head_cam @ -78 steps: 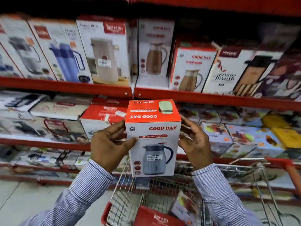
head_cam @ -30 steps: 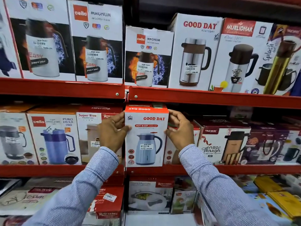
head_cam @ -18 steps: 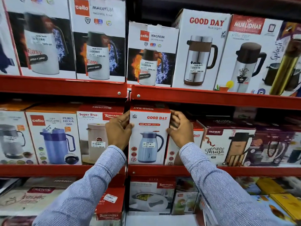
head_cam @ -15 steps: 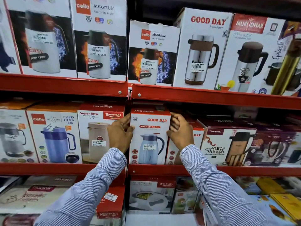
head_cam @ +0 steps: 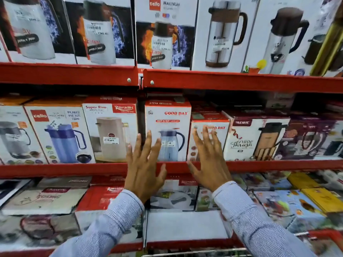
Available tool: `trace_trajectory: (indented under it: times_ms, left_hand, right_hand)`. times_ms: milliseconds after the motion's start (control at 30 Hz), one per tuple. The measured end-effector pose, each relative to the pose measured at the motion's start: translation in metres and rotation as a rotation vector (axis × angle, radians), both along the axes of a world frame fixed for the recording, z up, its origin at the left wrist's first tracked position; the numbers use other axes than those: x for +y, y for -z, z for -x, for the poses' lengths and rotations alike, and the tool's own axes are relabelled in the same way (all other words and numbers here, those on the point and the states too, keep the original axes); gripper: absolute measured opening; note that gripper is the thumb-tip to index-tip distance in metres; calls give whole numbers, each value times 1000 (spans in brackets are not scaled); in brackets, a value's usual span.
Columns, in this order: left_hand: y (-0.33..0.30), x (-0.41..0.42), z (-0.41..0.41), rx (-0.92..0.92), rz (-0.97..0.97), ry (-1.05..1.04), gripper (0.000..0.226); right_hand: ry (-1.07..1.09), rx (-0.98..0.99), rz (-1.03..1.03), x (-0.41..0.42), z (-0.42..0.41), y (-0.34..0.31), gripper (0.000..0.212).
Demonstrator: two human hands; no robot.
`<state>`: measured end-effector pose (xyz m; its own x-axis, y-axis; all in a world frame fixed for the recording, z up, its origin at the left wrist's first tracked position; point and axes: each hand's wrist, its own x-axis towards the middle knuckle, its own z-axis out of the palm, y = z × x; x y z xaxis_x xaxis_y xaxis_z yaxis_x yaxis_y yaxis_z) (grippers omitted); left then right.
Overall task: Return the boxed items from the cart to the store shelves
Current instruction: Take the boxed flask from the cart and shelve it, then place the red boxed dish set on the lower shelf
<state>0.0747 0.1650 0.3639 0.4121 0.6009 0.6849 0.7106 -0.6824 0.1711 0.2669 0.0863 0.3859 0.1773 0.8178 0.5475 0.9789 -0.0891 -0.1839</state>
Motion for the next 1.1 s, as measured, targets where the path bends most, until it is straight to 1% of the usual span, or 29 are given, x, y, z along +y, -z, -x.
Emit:
trace_trajectory:
  times_ms: [100, 167, 267, 367, 533, 600, 633, 700, 733, 833, 867, 900, 933, 967, 1000, 1033, 1067, 1100]
  left_hand:
    - [53, -22, 8, 179, 102, -14, 90]
    - [90, -36, 16, 266, 174, -9, 91]
    - [141, -53, 28, 333, 340, -7, 92]
    - [190, -76, 39, 374, 520, 8, 95]
    - [265, -132, 53, 445, 912, 12, 91]
    - [291, -153, 54, 533, 1073, 20, 90]
    - [302, -162, 54, 573, 1186, 15, 88]
    - [318, -178, 52, 599, 1411, -36, 87]
    - [323, -185, 50, 598, 1505, -69, 88]
    - [342, -202, 47, 608, 1702, -145, 78]
    - [356, -205, 48, 610, 1749, -161, 78]
    - [370, -207, 50, 607, 1793, -172, 81]
    - [383, -209, 51, 591, 1826, -175, 80]
    - [395, -211, 54, 582, 1847, -177, 74]
    - [382, -213, 50, 555, 1854, -177, 65]
    - [371, -214, 47, 518, 1876, -205, 59]
    - [358, -216, 42, 459, 1886, -227, 57]
    - [352, -217, 39, 409, 1895, -257, 60]
  right_hand:
    - [59, -36, 89, -26, 0, 43, 96]
    - [97, -13, 146, -46, -1, 78, 92]
    - [142, 77, 290, -77, -1, 134, 84]
    - [181, 161, 450, -108, 0, 186, 83]
    - [299, 399, 786, -166, 7, 267, 85]
    - [356, 511, 936, -188, 11, 299, 83]
    - [388, 578, 1013, -198, 10, 317, 84]
    - [427, 723, 1131, -218, 13, 347, 98]
    - [451, 779, 1178, -226, 16, 353, 100]
    - [512, 941, 1241, -246, 26, 370, 68]
    - [513, 973, 1276, -251, 29, 375, 66]
    - [534, 1050, 1301, -257, 28, 393, 71]
    - [569, 1143, 1268, -270, 19, 437, 81]
    - [585, 1208, 1246, -280, 13, 468, 89]
    - [618, 1323, 1200, -287, 12, 480, 94]
    - [689, 1454, 1141, -287, 16, 474, 92]
    - [782, 1573, 1053, -278, 28, 433, 81]
    - [794, 1634, 1024, -265, 40, 384, 64]
